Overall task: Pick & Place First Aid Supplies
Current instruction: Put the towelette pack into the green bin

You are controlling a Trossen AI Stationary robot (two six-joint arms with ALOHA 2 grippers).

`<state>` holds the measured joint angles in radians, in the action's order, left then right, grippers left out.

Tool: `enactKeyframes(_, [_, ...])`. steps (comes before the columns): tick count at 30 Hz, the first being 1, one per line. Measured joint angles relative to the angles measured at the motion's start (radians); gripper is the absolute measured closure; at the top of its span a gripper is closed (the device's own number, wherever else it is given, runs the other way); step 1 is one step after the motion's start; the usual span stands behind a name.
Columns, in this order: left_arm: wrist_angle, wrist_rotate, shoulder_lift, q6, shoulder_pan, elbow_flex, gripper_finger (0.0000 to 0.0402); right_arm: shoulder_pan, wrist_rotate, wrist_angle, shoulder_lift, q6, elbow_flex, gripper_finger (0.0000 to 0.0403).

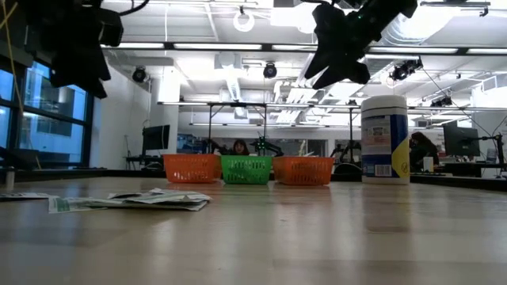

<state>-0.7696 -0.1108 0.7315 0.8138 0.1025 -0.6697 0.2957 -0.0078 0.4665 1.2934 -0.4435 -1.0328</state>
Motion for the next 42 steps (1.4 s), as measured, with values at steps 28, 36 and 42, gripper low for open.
enactKeyframes(28, [0.04,0.023,0.515,0.493,0.417,0.0,0.014,-0.232,0.054,0.089,0.0,-0.027,0.0,0.0233])
enactKeyframes(36, [0.071,0.042,0.584,0.569,0.415,-0.001,0.014,-0.266,0.065,0.144,0.0,-0.05,0.0,0.0233])
enactKeyframes(42, [0.097,0.053,0.637,0.605,0.415,-0.001,0.014,-0.281,0.081,0.168,0.0,-0.054,0.0,0.0233])
